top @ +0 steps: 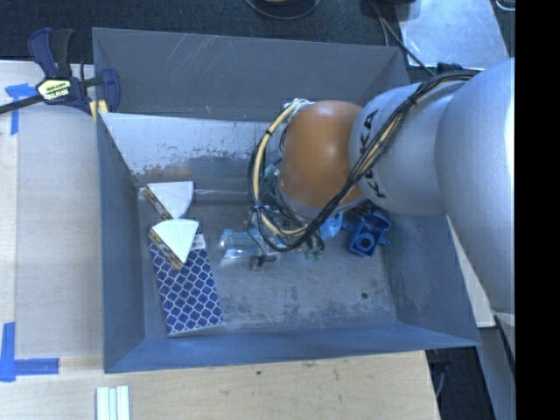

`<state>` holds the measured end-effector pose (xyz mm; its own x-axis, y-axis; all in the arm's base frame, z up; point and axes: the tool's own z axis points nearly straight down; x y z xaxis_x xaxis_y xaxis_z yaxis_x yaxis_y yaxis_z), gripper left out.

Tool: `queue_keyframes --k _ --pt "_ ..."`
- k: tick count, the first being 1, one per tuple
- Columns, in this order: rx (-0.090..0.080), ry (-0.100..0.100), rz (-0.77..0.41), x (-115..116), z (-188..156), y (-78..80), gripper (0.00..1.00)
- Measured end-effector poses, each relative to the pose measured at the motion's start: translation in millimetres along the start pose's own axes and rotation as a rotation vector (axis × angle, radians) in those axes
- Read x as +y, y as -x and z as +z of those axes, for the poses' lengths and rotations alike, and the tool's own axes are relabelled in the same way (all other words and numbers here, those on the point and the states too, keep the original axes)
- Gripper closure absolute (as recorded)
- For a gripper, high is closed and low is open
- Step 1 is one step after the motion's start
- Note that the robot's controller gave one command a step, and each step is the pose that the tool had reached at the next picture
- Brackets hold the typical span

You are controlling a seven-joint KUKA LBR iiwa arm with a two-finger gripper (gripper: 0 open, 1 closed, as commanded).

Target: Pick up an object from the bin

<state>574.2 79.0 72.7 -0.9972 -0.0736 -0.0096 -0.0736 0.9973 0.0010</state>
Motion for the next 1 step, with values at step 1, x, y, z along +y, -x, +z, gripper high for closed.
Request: queue_keyframes --k 1 --pt "0.000 0.000 0.000 -0.1 0.0 0.0 1.00"
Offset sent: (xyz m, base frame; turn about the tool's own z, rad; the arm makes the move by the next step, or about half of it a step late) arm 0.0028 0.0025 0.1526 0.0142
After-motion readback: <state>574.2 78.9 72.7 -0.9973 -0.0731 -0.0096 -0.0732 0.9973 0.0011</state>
